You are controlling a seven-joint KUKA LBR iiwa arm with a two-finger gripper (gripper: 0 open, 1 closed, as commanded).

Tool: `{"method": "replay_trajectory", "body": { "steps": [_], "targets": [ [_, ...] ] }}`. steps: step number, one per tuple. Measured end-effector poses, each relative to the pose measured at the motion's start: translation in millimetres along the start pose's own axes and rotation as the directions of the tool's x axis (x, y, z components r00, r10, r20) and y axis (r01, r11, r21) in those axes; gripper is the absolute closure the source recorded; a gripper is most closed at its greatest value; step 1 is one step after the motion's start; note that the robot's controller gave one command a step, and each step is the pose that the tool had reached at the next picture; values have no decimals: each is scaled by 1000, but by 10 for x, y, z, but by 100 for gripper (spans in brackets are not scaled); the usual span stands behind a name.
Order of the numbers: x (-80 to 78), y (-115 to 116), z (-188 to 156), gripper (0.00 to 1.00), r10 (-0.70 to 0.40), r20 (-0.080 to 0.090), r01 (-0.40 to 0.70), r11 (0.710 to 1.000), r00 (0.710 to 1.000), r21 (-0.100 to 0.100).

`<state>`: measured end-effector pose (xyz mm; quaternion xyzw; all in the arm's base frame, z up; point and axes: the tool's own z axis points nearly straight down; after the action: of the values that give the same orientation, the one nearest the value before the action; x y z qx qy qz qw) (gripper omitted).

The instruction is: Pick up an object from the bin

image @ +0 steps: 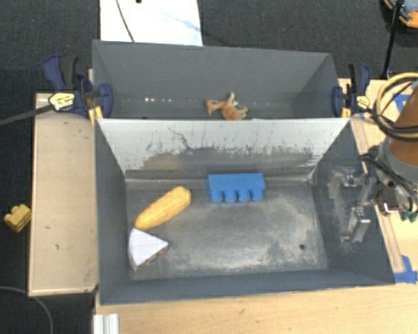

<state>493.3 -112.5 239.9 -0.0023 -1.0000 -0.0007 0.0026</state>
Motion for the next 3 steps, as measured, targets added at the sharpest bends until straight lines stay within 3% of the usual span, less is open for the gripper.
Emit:
{"method": "replay_trajectory", "body": {
  "steps": [1, 2, 3],
  "targets": [
    [-15, 5, -45, 0, -4, 8, 4, 1000, 1000, 2],
    [-317, 378, 303, 0, 8, 12, -8, 1000, 1000, 3],
    [-496, 583, 536, 0, 71, 8, -71, 997, 997, -2]
  ]
}}
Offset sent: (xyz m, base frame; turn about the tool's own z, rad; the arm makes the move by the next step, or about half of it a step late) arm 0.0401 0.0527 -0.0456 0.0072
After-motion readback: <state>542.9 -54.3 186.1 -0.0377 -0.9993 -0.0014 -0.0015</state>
